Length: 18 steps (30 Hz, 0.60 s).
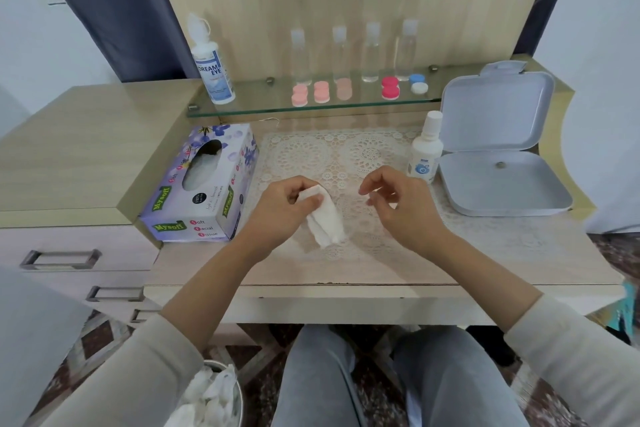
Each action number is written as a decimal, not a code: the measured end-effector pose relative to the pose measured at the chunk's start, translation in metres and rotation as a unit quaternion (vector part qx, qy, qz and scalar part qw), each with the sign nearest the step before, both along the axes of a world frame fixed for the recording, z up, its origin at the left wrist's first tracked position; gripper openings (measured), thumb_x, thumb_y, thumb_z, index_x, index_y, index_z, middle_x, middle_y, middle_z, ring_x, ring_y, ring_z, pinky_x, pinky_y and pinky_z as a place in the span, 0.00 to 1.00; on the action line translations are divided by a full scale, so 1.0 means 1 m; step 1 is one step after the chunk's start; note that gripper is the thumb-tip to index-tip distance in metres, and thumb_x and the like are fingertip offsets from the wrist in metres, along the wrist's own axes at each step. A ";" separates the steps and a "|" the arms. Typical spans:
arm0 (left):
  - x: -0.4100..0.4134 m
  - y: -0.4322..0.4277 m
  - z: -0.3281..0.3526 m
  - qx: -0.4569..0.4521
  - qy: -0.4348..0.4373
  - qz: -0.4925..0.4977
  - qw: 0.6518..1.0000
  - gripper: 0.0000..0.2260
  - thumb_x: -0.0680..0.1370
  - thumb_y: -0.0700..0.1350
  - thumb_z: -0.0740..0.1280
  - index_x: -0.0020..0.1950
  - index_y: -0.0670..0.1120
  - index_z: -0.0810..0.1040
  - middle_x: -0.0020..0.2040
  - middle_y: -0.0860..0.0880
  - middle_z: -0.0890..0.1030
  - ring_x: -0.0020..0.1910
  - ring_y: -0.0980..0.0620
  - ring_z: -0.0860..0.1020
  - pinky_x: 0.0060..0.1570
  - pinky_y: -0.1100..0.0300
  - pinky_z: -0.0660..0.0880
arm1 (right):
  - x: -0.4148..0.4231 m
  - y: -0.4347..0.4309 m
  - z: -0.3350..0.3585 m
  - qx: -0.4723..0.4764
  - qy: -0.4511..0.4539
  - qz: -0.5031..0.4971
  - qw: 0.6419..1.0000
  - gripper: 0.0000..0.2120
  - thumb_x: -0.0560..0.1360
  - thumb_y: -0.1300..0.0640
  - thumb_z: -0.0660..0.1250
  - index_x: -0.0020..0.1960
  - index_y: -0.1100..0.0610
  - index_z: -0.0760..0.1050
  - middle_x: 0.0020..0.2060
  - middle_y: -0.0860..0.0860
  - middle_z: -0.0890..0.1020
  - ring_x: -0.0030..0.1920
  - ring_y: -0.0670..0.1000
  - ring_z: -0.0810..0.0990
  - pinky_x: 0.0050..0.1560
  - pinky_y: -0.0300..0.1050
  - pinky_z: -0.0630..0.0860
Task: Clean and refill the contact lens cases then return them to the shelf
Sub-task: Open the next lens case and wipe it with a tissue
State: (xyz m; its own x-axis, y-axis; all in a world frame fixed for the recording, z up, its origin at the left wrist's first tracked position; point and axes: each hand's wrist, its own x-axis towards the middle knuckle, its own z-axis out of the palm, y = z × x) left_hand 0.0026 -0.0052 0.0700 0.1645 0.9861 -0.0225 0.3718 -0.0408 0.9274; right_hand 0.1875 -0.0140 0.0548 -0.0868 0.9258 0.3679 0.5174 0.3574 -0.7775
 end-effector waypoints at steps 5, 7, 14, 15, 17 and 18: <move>-0.006 0.007 0.000 -0.017 0.100 -0.078 0.992 0.13 0.78 0.37 0.61 0.54 0.54 0.78 0.57 0.57 0.76 0.56 0.60 0.70 0.51 0.71 0.65 | 0.020 0.014 -0.008 -0.077 -0.230 -0.001 0.970 0.14 0.72 0.56 0.68 0.58 0.54 0.76 0.54 0.49 0.78 0.51 0.49 0.75 0.51 0.41 0.71; -0.006 0.011 -0.002 -0.023 0.116 -0.074 0.990 0.14 0.76 0.39 0.66 0.58 0.53 0.77 0.57 0.55 0.76 0.56 0.58 0.71 0.52 0.69 0.66 | 0.020 0.015 -0.012 -0.099 -0.291 0.023 0.951 0.20 0.72 0.53 0.69 0.63 0.52 0.73 0.58 0.49 0.76 0.57 0.50 0.72 0.55 0.42 0.68; 0.003 0.019 -0.013 -0.026 0.137 -0.093 0.986 0.08 0.70 0.37 0.72 0.43 0.49 0.77 0.43 0.53 0.80 0.45 0.54 0.77 0.38 0.73 0.70 | 0.015 0.012 -0.031 -0.071 -0.294 0.041 0.952 0.18 0.73 0.55 0.65 0.63 0.50 0.74 0.56 0.49 0.76 0.56 0.51 0.70 0.53 0.43 0.66; 0.005 0.020 -0.015 -0.015 0.152 -0.103 0.983 0.07 0.71 0.36 0.70 0.44 0.48 0.78 0.44 0.52 0.80 0.46 0.55 0.76 0.40 0.73 0.70 | 0.015 0.012 -0.032 -0.061 -0.282 0.037 0.957 0.17 0.73 0.56 0.65 0.61 0.52 0.75 0.54 0.49 0.77 0.55 0.52 0.71 0.52 0.43 0.67; 0.009 0.022 -0.020 0.012 0.183 -0.103 0.977 0.07 0.73 0.38 0.69 0.48 0.47 0.81 0.47 0.52 0.79 0.47 0.56 0.74 0.41 0.74 0.68 | 0.017 0.012 -0.036 -0.047 -0.262 0.031 0.963 0.15 0.72 0.58 0.66 0.59 0.54 0.77 0.52 0.51 0.78 0.53 0.53 0.72 0.49 0.41 0.66; 0.011 0.023 -0.021 0.028 0.197 -0.099 0.975 0.07 0.73 0.39 0.69 0.50 0.47 0.82 0.47 0.52 0.78 0.47 0.57 0.73 0.41 0.75 0.66 | 0.018 0.012 -0.037 -0.041 -0.255 0.028 0.966 0.15 0.72 0.59 0.66 0.58 0.55 0.78 0.50 0.51 0.78 0.52 0.53 0.73 0.48 0.41 0.65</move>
State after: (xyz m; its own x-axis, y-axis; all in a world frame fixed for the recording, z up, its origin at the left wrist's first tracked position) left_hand 0.0132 0.0179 0.0485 0.3415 0.9373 -0.0701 0.6785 -0.1943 0.7085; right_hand 0.2052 -0.0016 0.0174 -0.2892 0.9383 0.1895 0.8221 0.3448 -0.4531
